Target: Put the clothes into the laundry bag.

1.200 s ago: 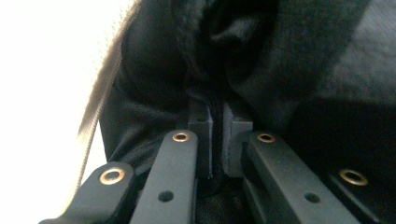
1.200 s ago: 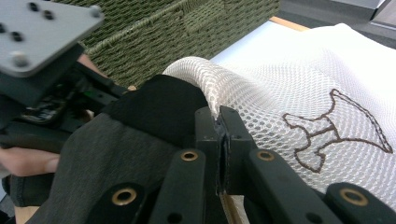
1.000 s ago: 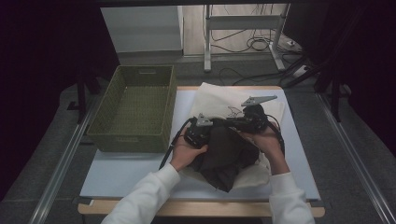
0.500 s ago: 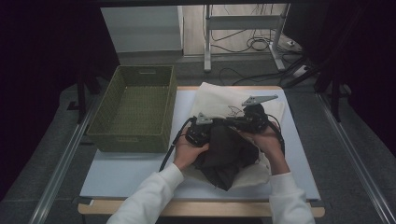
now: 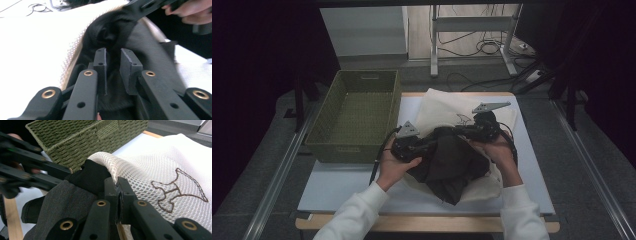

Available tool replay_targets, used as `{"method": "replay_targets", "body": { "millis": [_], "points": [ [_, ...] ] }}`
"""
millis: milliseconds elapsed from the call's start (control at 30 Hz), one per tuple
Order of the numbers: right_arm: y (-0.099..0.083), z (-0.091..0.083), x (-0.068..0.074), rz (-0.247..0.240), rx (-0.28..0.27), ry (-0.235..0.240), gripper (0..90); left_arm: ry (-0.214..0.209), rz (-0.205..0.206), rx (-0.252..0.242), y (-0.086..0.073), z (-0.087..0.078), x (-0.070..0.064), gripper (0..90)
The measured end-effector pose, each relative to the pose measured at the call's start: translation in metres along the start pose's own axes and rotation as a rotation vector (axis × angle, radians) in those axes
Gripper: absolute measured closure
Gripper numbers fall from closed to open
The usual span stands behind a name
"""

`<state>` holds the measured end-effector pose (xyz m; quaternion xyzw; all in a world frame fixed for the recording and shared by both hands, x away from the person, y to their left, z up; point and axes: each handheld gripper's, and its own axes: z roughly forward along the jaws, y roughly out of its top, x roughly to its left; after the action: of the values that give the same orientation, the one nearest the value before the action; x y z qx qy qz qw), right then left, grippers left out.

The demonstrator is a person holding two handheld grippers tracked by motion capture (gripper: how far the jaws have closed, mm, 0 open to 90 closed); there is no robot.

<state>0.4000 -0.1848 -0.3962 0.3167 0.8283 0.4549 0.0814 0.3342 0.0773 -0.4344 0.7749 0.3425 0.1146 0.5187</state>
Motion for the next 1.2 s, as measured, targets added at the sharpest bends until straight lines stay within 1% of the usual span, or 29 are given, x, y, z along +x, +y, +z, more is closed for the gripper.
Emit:
{"method": "replay_targets", "body": {
  "millis": [100,167,233,300,367,433,500,533,567,633,733,833,900,1033,1133,1200],
  "points": [
    [0.0,0.0,0.0,0.0,0.0,0.0,87.3,-0.045,0.014,0.004,-0.001,-0.011,-0.006,83.1],
    [0.0,0.0,0.0,0.001,0.0,0.001,87.3,-0.081,0.022,0.009,-0.002,-0.015,-0.011,87.5],
    [0.0,0.0,0.0,0.002,-0.001,0.0,87.3,-0.114,0.029,0.012,-0.003,-0.016,-0.016,89.6],
    [0.0,0.001,0.0,0.002,-0.001,0.0,87.3,-0.129,0.047,0.02,-0.004,-0.014,-0.022,89.7],
    [0.0,0.001,0.0,0.002,0.001,0.0,87.3,-0.12,0.073,0.046,-0.006,-0.007,-0.027,89.7],
    [0.0,0.001,0.0,0.001,0.002,0.0,87.3,-0.111,0.097,0.083,-0.01,0.004,-0.029,89.7],
    [0.0,0.0,0.0,0.0,0.003,0.001,87.3,-0.079,0.129,0.12,-0.013,0.017,-0.029,89.7],
    [0.0,0.0,0.0,0.001,0.004,0.002,87.3,-0.065,0.136,0.131,-0.015,0.022,-0.028,89.8],
    [0.0,0.0,0.0,0.0,0.001,0.002,87.3,-0.06,0.131,0.14,-0.017,0.028,-0.025,89.8],
    [0.0,0.0,0.0,0.001,0.002,0.002,87.3,-0.054,0.105,0.142,-0.019,0.036,-0.019,89.8],
    [0.0,0.0,0.0,0.001,0.004,0.005,87.3,-0.042,0.083,0.157,-0.021,0.047,-0.012,90.0],
    [0.0,0.0,0.001,-0.001,0.008,0.009,87.4,-0.025,0.097,0.172,-0.022,0.054,-0.012,90.0],
    [0.001,0.0,0.003,-0.011,0.013,0.007,87.3,-0.013,0.107,0.174,-0.021,0.056,-0.013,90.0],
    [0.003,0.001,0.007,-0.023,0.017,0.01,87.4,-0.001,0.108,0.179,-0.018,0.062,-0.011,90.0],
    [0.003,0.001,0.008,-0.021,0.018,0.012,87.3,0.014,0.118,0.185,-0.016,0.067,-0.008,90.0],
    [0.003,0.001,0.007,-0.02,0.017,0.013,87.4,0.019,0.114,0.186,-0.014,0.07,-0.006,90.0]
  ]
}}
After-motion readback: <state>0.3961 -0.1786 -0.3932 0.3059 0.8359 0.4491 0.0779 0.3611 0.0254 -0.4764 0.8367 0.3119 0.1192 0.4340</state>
